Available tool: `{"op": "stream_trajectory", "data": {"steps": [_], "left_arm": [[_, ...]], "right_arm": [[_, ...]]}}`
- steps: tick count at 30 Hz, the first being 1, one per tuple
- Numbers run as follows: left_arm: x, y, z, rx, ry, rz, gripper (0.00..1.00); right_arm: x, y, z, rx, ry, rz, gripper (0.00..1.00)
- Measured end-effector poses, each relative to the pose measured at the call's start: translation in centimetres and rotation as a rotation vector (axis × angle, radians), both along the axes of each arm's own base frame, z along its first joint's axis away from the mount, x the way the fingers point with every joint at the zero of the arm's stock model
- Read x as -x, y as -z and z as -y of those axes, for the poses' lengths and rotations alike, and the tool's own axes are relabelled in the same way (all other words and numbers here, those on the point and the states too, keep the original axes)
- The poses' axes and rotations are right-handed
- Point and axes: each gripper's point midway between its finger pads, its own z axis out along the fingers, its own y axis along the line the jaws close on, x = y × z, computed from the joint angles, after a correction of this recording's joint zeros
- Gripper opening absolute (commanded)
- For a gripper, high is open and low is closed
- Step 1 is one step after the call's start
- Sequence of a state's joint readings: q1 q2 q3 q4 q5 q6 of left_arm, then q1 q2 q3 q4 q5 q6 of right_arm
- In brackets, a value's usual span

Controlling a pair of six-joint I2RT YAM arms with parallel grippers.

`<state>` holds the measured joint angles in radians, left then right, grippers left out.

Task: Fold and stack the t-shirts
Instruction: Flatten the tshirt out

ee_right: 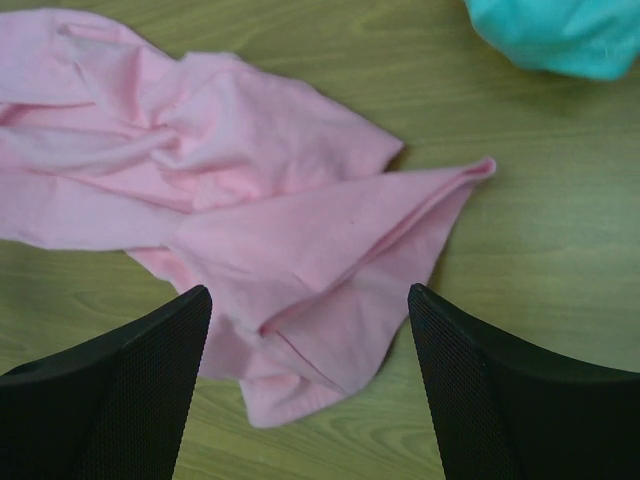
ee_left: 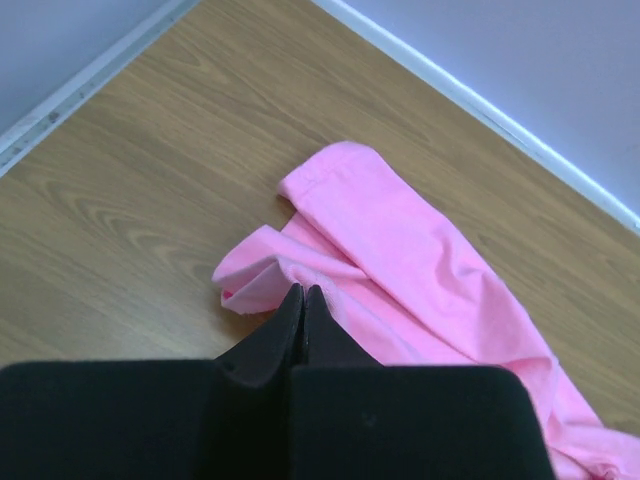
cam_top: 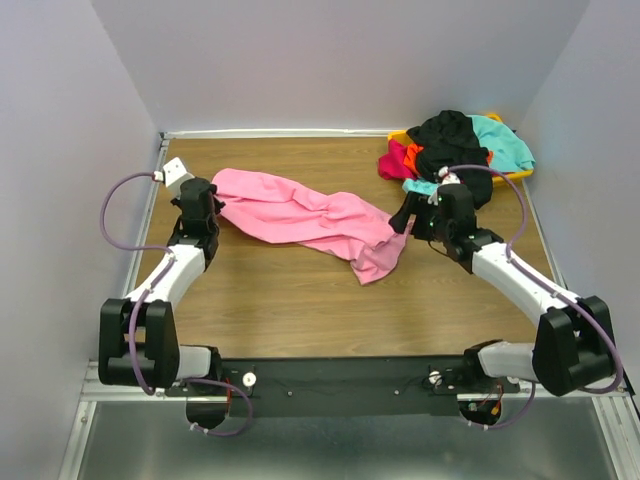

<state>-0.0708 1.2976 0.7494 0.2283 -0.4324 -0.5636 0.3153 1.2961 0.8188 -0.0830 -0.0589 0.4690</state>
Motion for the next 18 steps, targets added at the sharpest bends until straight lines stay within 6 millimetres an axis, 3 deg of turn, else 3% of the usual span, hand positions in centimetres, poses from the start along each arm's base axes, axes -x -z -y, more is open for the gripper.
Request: {"op": "stream_trajectory", "data": {"steps": [5, 9, 13, 18], "left_arm": [[-0.7, 0.7, 0.4, 0.000, 0.071, -0.007, 0.00], [-1.0, 0.1, 0.9, -0.001, 0.104, 0.018, 0.00], [-0.8, 0.2, 1.1, 0.000, 0.119, 0.022, 0.00], [-0.2, -0.4, 1.0, -0.008, 0.121, 0.038, 0.00]], "right_arm": [[2.4, 4.0, 0.1, 0.022, 0.006, -0.121, 0.86], [2.9, 5.3, -0.7, 0.027, -0.005, -0.163, 0.86], [2.3, 6.5, 0.0, 0.065, 0.050, -0.180, 0.85], [0.1, 7.3, 0.8, 0.097, 0.113, -0.182, 0.81]]}}
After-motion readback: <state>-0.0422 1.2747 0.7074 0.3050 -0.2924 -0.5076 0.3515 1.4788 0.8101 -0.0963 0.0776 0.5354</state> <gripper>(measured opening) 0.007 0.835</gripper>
